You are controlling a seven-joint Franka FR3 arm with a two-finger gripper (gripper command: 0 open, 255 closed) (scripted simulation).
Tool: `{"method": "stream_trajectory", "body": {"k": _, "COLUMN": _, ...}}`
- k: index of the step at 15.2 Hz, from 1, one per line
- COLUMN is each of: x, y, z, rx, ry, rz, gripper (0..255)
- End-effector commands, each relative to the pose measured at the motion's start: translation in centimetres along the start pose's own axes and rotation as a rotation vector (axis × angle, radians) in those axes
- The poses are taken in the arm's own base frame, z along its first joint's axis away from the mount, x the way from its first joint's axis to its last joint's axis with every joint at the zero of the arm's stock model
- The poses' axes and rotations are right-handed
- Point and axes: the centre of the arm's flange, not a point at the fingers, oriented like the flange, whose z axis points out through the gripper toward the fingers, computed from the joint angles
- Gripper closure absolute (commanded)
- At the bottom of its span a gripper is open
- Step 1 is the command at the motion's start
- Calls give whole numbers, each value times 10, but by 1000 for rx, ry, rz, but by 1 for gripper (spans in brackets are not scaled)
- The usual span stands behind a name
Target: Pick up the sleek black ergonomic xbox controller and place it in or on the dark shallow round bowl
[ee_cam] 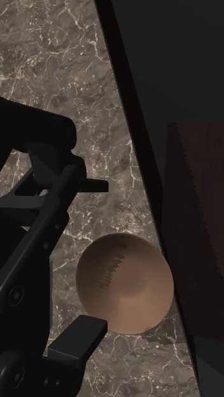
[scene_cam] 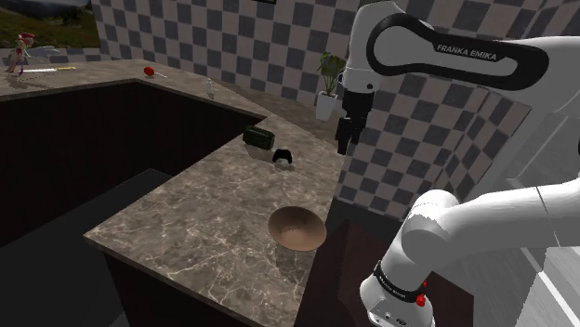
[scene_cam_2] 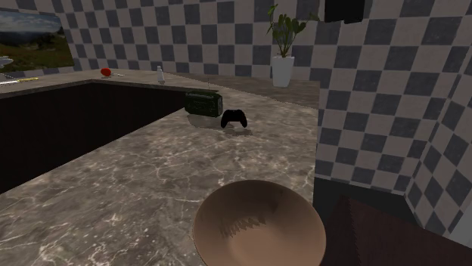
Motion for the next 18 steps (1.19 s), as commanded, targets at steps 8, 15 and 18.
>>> {"method": "stream_trajectory", "body": {"k": 8, "x": 56, "y": 50, "z": 46, "rx": -19, "ry": 33, "rz": -63, "gripper": 0}}
{"method": "stream_trajectory", "body": {"k": 15, "x": 116, "y": 97, "z": 88, "rx": -37, "ry": 66, "rz": -126, "gripper": 0}}
{"method": "stream_trajectory", "body": {"k": 18, "x": 143, "y": 116, "z": 106, "rx": -45, "ry": 80, "rz": -153, "gripper": 0}}
